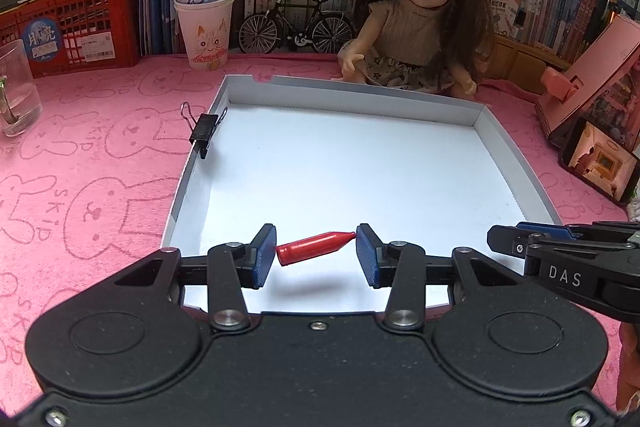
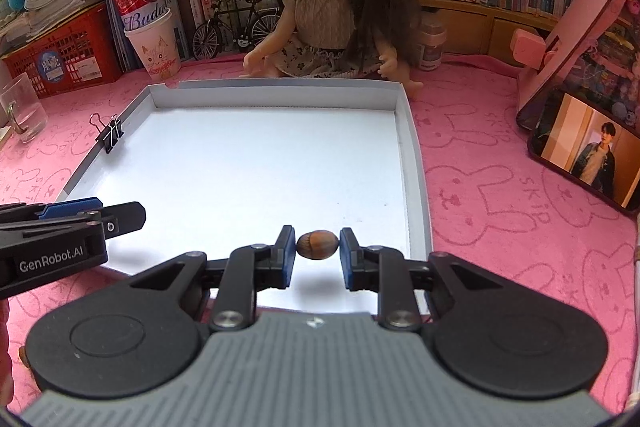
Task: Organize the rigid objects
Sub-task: 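Carry the red crayon in the left tool while the right tool carries the hazelnut over the box, then open the right tool to drop the hazelnut while the left tool releases the crayon into the box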
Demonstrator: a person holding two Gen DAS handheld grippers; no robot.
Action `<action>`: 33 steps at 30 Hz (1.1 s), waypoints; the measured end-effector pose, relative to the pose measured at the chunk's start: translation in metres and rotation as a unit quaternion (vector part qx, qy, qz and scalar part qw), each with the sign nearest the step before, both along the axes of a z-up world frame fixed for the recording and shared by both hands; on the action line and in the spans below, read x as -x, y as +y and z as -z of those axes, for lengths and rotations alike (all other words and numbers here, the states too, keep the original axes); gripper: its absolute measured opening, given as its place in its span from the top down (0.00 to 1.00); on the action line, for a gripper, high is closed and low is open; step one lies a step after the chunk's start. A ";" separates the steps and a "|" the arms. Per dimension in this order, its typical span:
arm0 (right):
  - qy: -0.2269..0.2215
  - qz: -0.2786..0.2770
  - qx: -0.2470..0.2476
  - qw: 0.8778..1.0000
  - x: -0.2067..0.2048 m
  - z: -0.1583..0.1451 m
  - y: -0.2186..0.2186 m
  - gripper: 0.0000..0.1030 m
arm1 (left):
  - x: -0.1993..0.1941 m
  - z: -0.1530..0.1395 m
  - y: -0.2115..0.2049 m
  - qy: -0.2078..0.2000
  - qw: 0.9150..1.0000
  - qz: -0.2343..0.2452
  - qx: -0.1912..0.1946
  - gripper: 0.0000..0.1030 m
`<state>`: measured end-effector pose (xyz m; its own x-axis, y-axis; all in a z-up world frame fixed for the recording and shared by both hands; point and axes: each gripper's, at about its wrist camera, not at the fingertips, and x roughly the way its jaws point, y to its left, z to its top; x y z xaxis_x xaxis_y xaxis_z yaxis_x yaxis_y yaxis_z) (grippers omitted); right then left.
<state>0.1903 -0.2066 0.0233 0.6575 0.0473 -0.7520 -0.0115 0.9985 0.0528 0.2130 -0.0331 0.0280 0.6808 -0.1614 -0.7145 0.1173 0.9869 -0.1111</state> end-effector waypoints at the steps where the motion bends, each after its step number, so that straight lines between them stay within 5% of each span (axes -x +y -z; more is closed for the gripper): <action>1: 0.009 -0.001 -0.003 1.000 -0.004 0.001 -0.001 0.73 | -0.002 0.001 0.000 0.004 1.000 0.001 -0.002 0.60; 11: 0.050 0.003 -0.020 0.999 -0.026 0.010 -0.007 0.73 | -0.020 0.011 -0.006 0.025 0.999 0.012 -0.015 0.60; 25: 0.041 0.005 -0.020 0.999 -0.025 0.012 -0.007 0.68 | -0.018 0.013 -0.011 0.020 0.999 0.012 -0.024 0.58; 27: 0.035 0.007 -0.021 0.999 -0.023 0.011 -0.007 0.63 | -0.016 0.011 -0.011 0.016 0.999 0.011 -0.028 0.55; 28: 0.032 0.007 -0.021 0.999 -0.022 0.010 -0.007 0.52 | -0.014 0.009 -0.011 0.012 0.999 0.011 -0.031 0.52; 33: 0.008 0.001 -0.016 1.000 -0.013 0.000 -0.005 0.43 | -0.003 -0.002 -0.007 -0.010 1.000 0.012 -0.027 0.33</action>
<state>0.2034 -0.2117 0.0230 0.6458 0.0706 -0.7603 -0.0082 0.9963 0.0855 0.2165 -0.0397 0.0296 0.6910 -0.1393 -0.7094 0.1432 0.9882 -0.0546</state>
